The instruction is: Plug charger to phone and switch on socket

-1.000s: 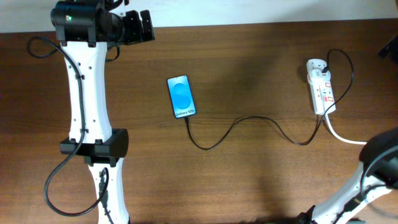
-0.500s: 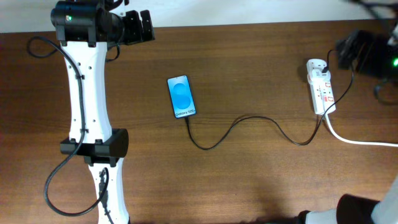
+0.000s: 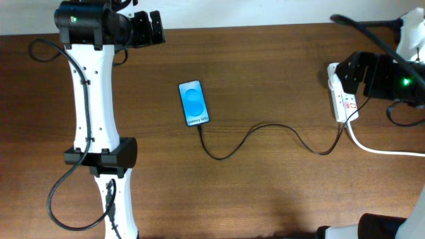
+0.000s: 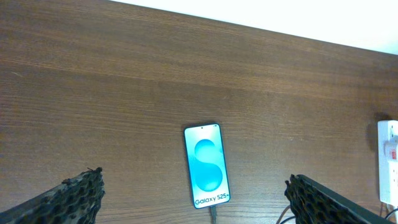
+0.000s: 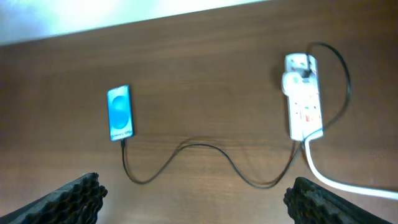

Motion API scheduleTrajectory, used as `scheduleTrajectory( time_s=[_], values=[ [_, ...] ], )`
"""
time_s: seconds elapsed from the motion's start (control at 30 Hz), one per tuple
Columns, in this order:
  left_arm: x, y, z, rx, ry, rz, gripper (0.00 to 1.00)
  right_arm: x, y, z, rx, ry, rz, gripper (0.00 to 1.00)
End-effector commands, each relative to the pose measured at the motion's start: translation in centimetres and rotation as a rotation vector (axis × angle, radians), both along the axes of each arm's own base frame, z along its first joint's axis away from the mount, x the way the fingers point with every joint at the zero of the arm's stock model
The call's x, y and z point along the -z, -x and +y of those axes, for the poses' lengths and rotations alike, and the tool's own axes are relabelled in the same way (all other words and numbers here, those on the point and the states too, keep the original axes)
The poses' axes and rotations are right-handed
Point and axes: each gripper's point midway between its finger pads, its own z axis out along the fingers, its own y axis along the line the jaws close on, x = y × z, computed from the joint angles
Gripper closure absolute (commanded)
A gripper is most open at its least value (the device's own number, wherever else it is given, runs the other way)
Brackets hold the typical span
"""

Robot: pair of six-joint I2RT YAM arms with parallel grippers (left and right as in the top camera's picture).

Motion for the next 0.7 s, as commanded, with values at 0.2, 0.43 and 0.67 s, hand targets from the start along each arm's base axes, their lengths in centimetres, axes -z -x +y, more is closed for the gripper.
scheduleTrajectory(
  time_s=[0.2, 0.43, 0.67],
  values=[
    [-0.7, 0.2, 0.3, -0.002, -0.012, -0.019, 0.01, 0.5, 0.4, 5.1, -0.357, 0.019, -0.051, 0.02],
    [-0.7, 0.2, 0.3, -0.002, -0.012, -0.019, 0.01, -2.3, -0.6, 7.8, -0.411, 0.163, -0.348, 0.02],
    [-0.7, 0.2, 0.3, -0.002, -0.012, -0.019, 0.01, 0.2, 1.4, 6.8, -0.349, 0.225, -0.578, 0.02]
  ],
)
